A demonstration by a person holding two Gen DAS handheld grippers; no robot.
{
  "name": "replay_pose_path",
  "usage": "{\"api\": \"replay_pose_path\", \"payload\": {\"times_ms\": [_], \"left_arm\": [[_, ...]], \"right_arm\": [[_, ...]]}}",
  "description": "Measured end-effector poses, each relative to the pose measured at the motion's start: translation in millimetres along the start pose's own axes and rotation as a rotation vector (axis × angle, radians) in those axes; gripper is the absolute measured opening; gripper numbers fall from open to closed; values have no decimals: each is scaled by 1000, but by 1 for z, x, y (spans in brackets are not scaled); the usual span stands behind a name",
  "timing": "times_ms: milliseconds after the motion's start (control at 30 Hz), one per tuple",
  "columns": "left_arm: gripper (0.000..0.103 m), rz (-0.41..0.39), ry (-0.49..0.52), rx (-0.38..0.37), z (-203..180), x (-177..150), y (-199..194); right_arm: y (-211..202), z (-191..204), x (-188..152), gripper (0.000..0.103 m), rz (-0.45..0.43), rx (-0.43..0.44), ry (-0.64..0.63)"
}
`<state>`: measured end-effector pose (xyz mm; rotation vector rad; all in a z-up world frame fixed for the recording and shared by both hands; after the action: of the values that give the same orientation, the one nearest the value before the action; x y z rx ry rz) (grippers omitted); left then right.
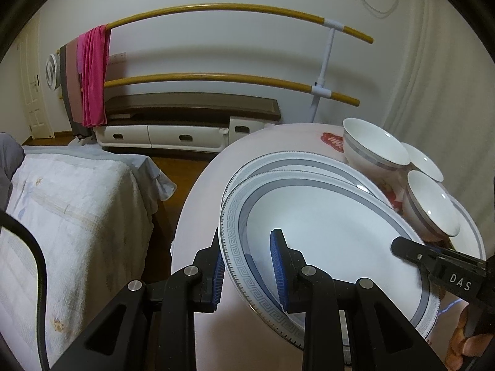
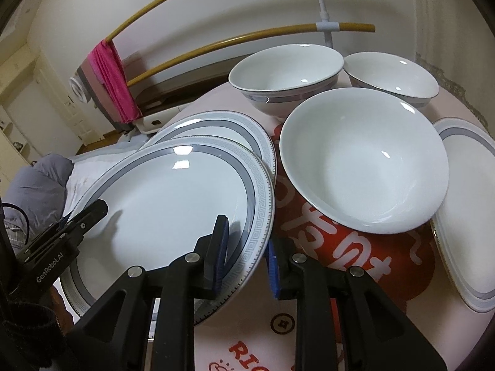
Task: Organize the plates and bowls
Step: 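Carry the plate with the right gripper onto another grey-rimmed plate and release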
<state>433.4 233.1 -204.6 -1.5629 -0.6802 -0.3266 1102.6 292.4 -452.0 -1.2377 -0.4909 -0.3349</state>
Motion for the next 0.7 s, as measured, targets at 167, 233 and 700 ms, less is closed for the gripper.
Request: {"api": "replay_pose_path", "payload": {"times_ms": [167, 233, 700], "left_arm": [[24, 4, 2, 7, -2, 5, 7], [24, 7, 4, 11, -2, 7, 11], [24, 13, 31, 42, -7, 14, 28]], "right_arm": [[2, 0, 2, 24, -7, -13, 10], [3, 1, 3, 24, -11, -20, 12], [11, 1, 4, 27, -59, -18, 31]]}}
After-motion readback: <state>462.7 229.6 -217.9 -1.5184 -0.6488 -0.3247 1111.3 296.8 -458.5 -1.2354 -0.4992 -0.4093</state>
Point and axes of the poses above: each gripper's, at about its wrist camera, not at the fingertips, and y roughly the way its jaws point, z to its left, x to its top, the point moved 8 cm from there along y, roughly the way its jaws point, and after that the axes turned 10 degrees about z, right-handed, at the moved point
